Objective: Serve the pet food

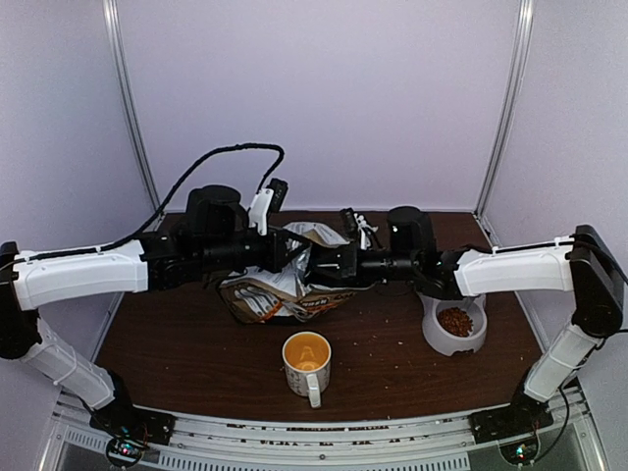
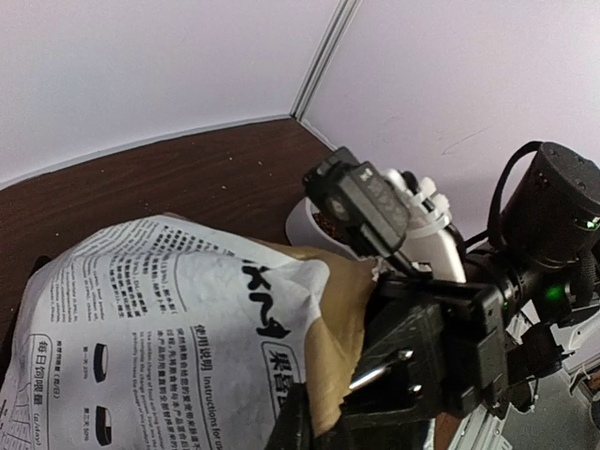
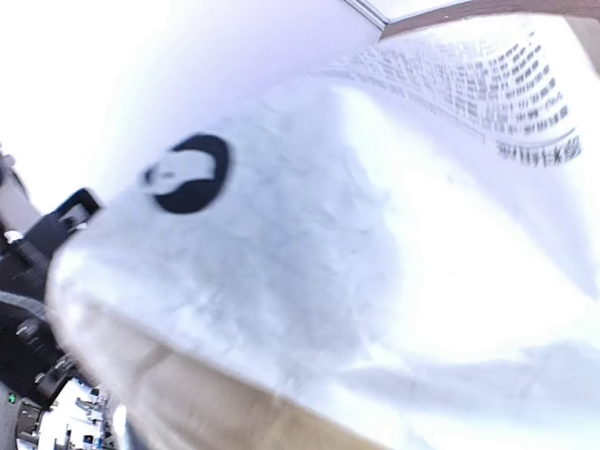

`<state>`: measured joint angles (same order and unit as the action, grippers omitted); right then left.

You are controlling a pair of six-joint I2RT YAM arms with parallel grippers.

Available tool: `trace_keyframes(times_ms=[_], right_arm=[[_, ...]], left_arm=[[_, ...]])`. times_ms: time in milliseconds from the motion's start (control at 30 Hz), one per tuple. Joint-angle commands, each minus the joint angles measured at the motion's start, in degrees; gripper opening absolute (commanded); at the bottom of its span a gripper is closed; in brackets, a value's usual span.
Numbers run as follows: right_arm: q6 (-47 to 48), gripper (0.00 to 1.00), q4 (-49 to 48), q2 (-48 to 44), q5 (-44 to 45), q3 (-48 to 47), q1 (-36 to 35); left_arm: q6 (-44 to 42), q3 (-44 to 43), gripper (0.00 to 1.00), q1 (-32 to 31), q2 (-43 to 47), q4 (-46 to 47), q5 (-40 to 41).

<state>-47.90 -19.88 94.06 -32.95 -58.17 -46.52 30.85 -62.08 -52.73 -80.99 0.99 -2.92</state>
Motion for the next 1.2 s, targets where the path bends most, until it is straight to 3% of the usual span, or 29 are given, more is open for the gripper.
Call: trace_keyframes(times_ms=[0, 233, 400, 667, 1167], right_arm=[[-6.89, 0.0, -5.92, -7.54, -2.24, 4.94, 2.93], [-9.85, 0.0, -2.35, -16.1, 1.74, 10.69, 6.25], [0.13, 0.0, 15.25, -20.33, 9.61, 6.11, 6.0], [7.53, 0.0, 27.72, -12.92, 18.66, -5.74, 0.84], [11.04, 0.0, 47.77, -3.88, 29.7, -27.65, -4.93]], left_arm=[[-2.23, 1.59, 0.0, 1.55, 4.09, -0.23, 2.91], [-4.53, 3.58, 0.0, 1.91, 7.76, -1.58, 6.63], [-6.5, 3.12, 0.0, 2.28, 9.04, -1.79, 5.52], [-8.97, -4.84, 0.0, 0.87, 1.42, -0.3, -2.98], [-14.41, -14.08, 0.0, -3.52, -5.72, -9.38, 2.11]])
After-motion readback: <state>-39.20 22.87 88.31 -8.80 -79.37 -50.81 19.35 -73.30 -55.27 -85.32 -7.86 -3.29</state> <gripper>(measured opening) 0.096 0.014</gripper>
